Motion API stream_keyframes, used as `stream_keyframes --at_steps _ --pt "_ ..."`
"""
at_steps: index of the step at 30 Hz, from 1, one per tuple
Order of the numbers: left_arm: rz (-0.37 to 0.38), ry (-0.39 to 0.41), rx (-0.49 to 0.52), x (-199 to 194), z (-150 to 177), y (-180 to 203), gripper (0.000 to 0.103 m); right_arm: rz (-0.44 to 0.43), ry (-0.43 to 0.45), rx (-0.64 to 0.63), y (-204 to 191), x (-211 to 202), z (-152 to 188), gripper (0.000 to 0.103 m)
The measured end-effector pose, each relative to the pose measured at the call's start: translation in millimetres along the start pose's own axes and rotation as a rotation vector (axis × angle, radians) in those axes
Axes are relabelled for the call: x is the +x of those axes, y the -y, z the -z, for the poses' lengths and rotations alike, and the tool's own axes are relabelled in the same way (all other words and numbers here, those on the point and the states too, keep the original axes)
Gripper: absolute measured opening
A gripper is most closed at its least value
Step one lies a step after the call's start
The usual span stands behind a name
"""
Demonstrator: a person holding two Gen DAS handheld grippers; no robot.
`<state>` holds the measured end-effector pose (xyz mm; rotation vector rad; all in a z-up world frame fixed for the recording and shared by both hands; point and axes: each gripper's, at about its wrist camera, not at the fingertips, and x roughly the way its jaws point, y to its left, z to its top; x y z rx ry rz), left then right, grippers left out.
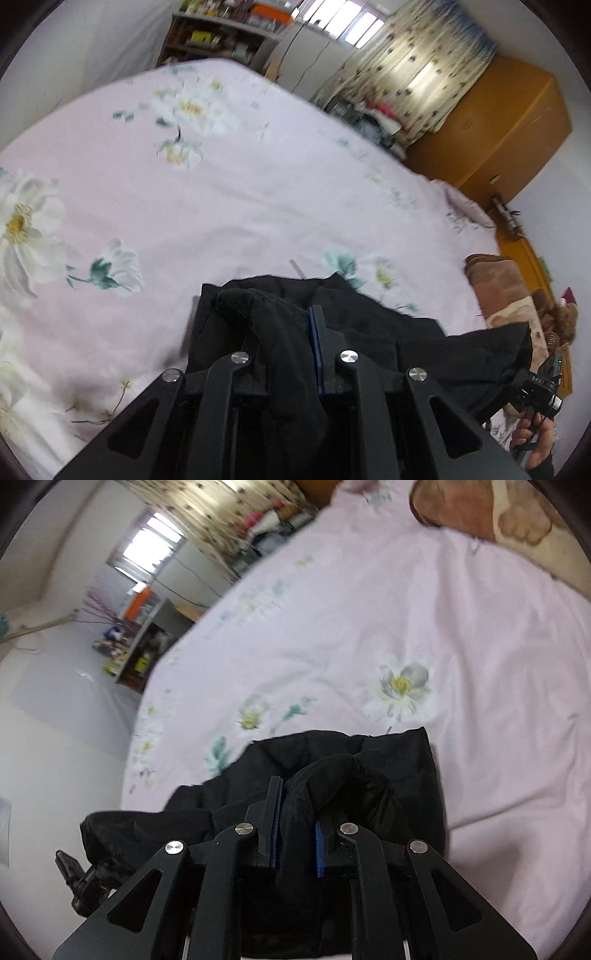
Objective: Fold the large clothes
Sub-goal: 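Lift the held side edge and fold it across the jacket body with both tools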
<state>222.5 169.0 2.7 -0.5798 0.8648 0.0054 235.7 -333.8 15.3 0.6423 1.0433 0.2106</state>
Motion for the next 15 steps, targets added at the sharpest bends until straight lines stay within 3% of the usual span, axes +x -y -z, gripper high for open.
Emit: stream_keyframes --at_steps 3,7,9,10,11,13,15 --pt "-0.006 -0.044 -0.021 26.3 0.2 -8.9 0.021 0.006 -0.042 0.069 16.6 33.2 -4.3 0.020" --pt "0.056 -0.068 -0.061 30.4 -3.4 -15.8 0.029 -0.063 -0.045 0.120 29.5 37.8 -3.0 0.029" --pt "0.114 -0.063 -0.081 23.5 -7.8 -18.4 0.040 -0.126 -0.038 0.141 32.0 27.4 -5.1 0.047" --pt "0.144 -0.050 -0.086 18.7 -10.1 -19.4 0.048 -0.187 -0.025 0.161 32.4 18.8 -6.4 0.054" --pt "0.171 -0.042 -0.090 14.3 -12.3 -19.6 0.052 -0.250 -0.005 0.180 32.7 9.1 -7.4 0.069" --pt "0.207 -0.015 -0.097 3.1 -15.0 -17.6 0.062 -0.338 0.064 0.205 32.2 -13.4 -8.3 0.073" --pt "0.228 0.002 -0.087 -3.7 -18.3 -11.7 0.065 -0.344 0.140 0.156 27.2 -32.6 -8.6 0.073"
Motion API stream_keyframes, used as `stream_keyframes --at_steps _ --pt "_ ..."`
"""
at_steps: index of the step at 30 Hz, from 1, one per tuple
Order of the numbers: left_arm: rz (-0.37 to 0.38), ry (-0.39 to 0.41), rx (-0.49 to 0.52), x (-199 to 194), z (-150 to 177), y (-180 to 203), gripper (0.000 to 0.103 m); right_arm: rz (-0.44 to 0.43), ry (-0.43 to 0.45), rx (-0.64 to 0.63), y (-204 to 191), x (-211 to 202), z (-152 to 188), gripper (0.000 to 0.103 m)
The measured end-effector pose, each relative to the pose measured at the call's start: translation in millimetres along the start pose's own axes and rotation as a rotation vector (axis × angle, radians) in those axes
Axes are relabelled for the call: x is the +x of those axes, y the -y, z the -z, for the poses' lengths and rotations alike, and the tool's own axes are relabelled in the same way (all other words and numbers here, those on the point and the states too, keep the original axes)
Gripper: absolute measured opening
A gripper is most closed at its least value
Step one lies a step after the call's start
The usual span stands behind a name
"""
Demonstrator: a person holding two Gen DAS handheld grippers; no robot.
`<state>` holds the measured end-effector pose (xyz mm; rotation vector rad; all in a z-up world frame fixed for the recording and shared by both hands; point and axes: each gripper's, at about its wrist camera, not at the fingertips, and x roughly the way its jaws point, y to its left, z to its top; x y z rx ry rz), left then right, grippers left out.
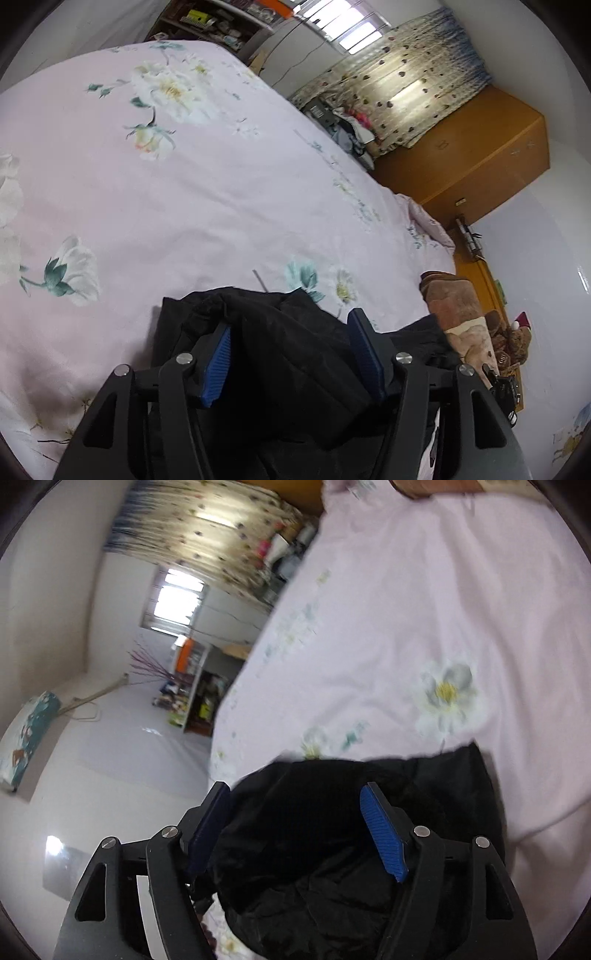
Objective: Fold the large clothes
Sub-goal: 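Lift the held side edge and fold it across the jacket body with both tools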
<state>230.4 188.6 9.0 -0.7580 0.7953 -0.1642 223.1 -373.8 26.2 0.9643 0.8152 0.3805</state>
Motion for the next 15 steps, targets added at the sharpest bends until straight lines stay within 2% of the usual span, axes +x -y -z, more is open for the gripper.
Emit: stream_keyframes --at_steps 3,7,12,15 --pt "-0.007 0.009 0.036 -4.2 -1.8 9.7 0.068 0.070 0.035 -0.114 -16.2 -5.2 3.1 0.073" --pt "-0.007 0.026 0.055 -10.8 -3.0 8.4 0.077 0.165 -0.011 -0.256 -23.5 8.0 15.2 0.073" --pt "-0.075 0.097 0.104 -24.0 -8.9 1.1 0.088 0.278 -0.102 -0.389 -13.5 38.6 26.9 0.073" --pt "-0.142 0.017 0.142 -0.9 -10.7 -6.1 0.089 0.307 -0.144 -0.395 3.7 52.8 22.6 0.073"
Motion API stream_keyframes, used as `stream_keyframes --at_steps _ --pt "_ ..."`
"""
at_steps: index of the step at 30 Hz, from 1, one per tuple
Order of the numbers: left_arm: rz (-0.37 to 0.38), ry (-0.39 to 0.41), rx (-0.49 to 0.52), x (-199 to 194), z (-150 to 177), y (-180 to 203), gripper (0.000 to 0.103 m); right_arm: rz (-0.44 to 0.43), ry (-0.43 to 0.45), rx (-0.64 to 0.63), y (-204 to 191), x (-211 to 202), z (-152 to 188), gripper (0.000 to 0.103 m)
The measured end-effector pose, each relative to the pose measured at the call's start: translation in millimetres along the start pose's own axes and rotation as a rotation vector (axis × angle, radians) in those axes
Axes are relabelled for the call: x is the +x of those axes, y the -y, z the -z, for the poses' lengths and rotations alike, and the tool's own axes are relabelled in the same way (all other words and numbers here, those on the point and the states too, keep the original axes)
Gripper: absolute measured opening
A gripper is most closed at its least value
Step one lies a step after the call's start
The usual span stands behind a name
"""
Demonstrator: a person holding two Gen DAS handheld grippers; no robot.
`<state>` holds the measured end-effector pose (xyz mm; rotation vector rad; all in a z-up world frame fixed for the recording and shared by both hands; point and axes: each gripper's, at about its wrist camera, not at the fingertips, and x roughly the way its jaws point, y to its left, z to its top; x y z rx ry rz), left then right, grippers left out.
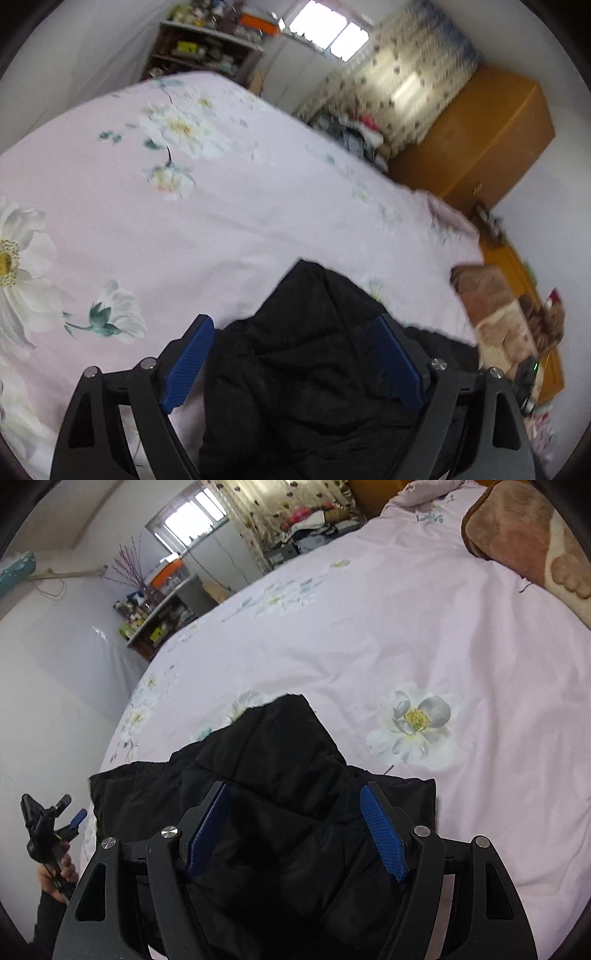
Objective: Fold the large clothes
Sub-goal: 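Lift the held side edge and fold it across the jacket body with both tools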
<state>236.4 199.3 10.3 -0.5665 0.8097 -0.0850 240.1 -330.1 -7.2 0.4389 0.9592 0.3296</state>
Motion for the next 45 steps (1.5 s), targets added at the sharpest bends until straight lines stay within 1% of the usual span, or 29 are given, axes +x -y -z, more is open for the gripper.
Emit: stream_keyframes --at_steps 3,4,6,9,11,14,15,16,17,18,19,20,22,23,24,25,27,29,31,33,35,38,40,42,44,45 --pt "-0.039 -0.121 0.041 39.2 4.3 -1.1 0.089 -0.010 -0.023 0.005 6.4 11.6 -3.9 0.073" --pt "-0.040 -0.149 0.049 51.1 4.7 -0.9 0.089 -0.020 -0.031 0.008 8.2 15.1 -5.7 0.073" --pt "-0.036 -0.178 0.061 69.2 2.8 0.6 0.089 -0.047 -0.056 0.018 11.9 21.5 -9.0 0.073" --pt "-0.034 -0.176 0.082 79.1 -2.5 6.9 0.088 -0.071 -0.100 0.022 20.3 32.0 -14.1 0.073" --pt "-0.025 -0.160 0.110 77.3 -5.6 13.1 0.085 -0.095 -0.123 0.025 23.5 36.6 -15.9 0.073" --pt "-0.032 -0.147 0.147 76.1 -7.3 20.1 0.080 -0.137 -0.142 0.026 26.7 39.9 -15.6 0.073" --pt "-0.037 -0.143 0.155 76.6 -7.3 21.1 0.074 -0.146 -0.147 0.022 26.1 40.4 -15.2 0.073" --pt "-0.039 -0.140 0.162 77.3 -7.1 22.5 0.065 -0.145 -0.149 0.017 23.6 39.6 -14.9 0.073" --pt "-0.046 -0.136 0.168 77.0 -5.8 23.5 0.059 -0.147 -0.144 0.005 18.4 37.7 -14.7 0.071" --pt "-0.062 -0.128 0.181 77.2 -5.2 25.6 0.046 -0.136 -0.126 -0.025 10.5 33.6 -13.9 0.045" --pt "-0.080 -0.112 0.193 76.4 -5.6 28.4 0.035 -0.105 -0.108 -0.050 4.2 31.2 -13.6 0.025" --pt "-0.085 -0.093 0.195 74.9 -7.1 30.2 0.034 -0.058 -0.079 -0.076 -3.8 26.4 -13.4 0.016" --pt "-0.095 -0.039 0.204 71.0 -9.0 35.4 0.030 0.005 -0.007 -0.108 -16.8 13.3 -16.2 0.014" --pt "-0.109 -0.026 0.211 75.5 -9.2 36.2 0.030 0.029 0.018 -0.111 -19.8 10.7 -17.9 0.014" --pt "-0.134 -0.036 0.206 84.4 -8.3 35.0 0.030 0.061 0.027 -0.106 -21.2 14.4 -20.1 0.014" --pt "-0.167 -0.046 0.205 96.4 -5.9 33.1 0.030 0.089 0.022 -0.102 -20.6 21.9 -20.7 0.014" --pt "-0.215 -0.059 0.213 115.8 -0.3 28.4 0.031 0.165 -0.018 -0.108 -18.2 49.7 -16.9 0.014" --pt "-0.231 -0.065 0.207 128.1 6.8 22.1 0.033 0.217 -0.062 -0.094 -10.6 78.4 -7.6 0.015" --pt "-0.234 -0.049 0.223 131.6 11.8 18.3 0.035 0.247 -0.058 -0.102 -6.1 90.4 -0.3 0.016" --pt "-0.230 -0.034 0.227 133.9 16.2 14.7 0.037 0.260 -0.061 -0.097 -2.1 97.5 4.6 0.017" --pt "-0.239 -0.019 0.226 136.6 20.5 13.3 0.040 0.275 -0.057 -0.110 -1.8 101.3 8.0 0.018" --pt "-0.281 0.003 0.234 137.7 24.3 17.9 0.049 0.314 -0.047 -0.130 -5.4 106.3 11.8 0.022" --pt "-0.300 0.000 0.226 137.4 22.9 18.3 0.056 0.334 -0.038 -0.138 -4.7 105.1 10.1 0.023" --pt "-0.298 -0.021 0.213 133.4 17.3 16.8 0.059 0.327 -0.031 -0.127 -3.6 101.5 8.6 0.027" --pt "-0.287 -0.037 0.200 125.1 10.1 16.1 0.061 0.334 -0.018 -0.124 -5.6 86.9 3.8 0.030" --pt "-0.277 -0.039 0.195 118.3 6.2 15.6 0.061 0.342 0.003 -0.124 -8.5 75.8 1.9 0.036"
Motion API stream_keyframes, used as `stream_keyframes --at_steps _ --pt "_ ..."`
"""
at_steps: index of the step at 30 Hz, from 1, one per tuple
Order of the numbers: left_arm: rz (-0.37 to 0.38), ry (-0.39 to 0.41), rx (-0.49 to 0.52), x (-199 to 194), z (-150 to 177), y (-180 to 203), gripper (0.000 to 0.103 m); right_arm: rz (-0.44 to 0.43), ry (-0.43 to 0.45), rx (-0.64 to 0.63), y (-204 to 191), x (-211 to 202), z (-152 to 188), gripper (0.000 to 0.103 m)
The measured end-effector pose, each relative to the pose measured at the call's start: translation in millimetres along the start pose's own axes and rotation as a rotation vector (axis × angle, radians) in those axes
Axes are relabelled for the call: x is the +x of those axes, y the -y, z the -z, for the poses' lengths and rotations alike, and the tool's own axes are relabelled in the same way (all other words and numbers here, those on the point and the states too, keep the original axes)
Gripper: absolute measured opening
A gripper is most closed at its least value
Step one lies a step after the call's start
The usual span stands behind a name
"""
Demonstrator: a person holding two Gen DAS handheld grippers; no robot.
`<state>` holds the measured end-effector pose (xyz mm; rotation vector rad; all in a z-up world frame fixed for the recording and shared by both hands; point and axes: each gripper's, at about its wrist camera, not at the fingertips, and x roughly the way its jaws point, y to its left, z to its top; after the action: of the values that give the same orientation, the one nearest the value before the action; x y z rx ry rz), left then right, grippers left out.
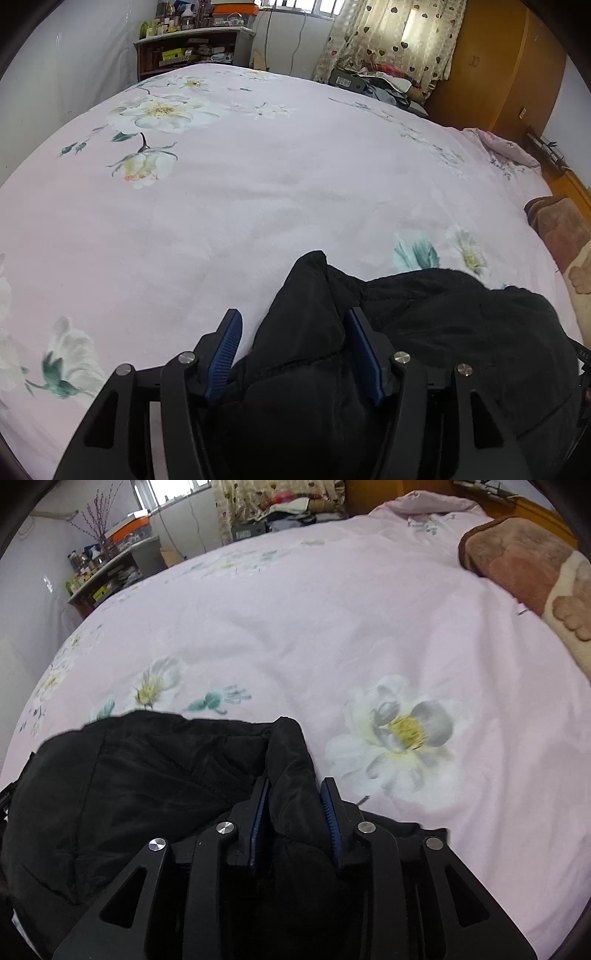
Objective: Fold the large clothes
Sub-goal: 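Lift the held side edge and fold it across the jacket body with both tools, then lower the folded side onto the other half with both tools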
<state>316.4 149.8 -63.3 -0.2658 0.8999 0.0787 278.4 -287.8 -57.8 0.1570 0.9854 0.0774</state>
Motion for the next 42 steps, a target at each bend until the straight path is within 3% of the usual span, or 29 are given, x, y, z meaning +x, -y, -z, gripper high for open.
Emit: stream_keyframes --at_steps 6,10,13,16,18,21,36,42 --pt "-0.002 0.086 0.014 -51.2 -13.5 -7.4 0.068 0.012 0.163 -0.004 -2.9 -71.9 -10.1 0.039" --pt "0.030 0.178 0.033 -86.6 -11.0 10.4 0.072 -0.059 0.217 -0.069 -37.7 -97.1 -0.1 0.039" --pt "0.094 0.197 0.167 -84.4 -0.2 52.5 0.073 -0.093 0.190 -0.131 -62.4 -79.8 12.3 0.039" --pt "0.046 0.141 0.258 -46.0 8.8 74.3 0.073 -0.042 0.130 -0.141 -67.5 -40.7 14.1 0.039" --pt "0.024 0.071 0.213 -11.8 13.1 64.6 0.075 0.025 0.111 -0.147 -59.1 -18.4 15.3 0.039" --pt "0.051 0.083 0.140 3.2 13.9 49.5 0.075 0.003 0.091 -0.102 -40.7 0.8 19.0 0.039" --pt "0.018 0.137 0.159 20.1 30.4 57.2 0.075 0.038 0.138 -0.096 -35.2 23.2 32.4 0.039" --pt "-0.005 0.069 0.171 17.3 18.5 61.9 0.075 0.046 0.113 -0.096 -35.7 20.9 27.9 0.039"
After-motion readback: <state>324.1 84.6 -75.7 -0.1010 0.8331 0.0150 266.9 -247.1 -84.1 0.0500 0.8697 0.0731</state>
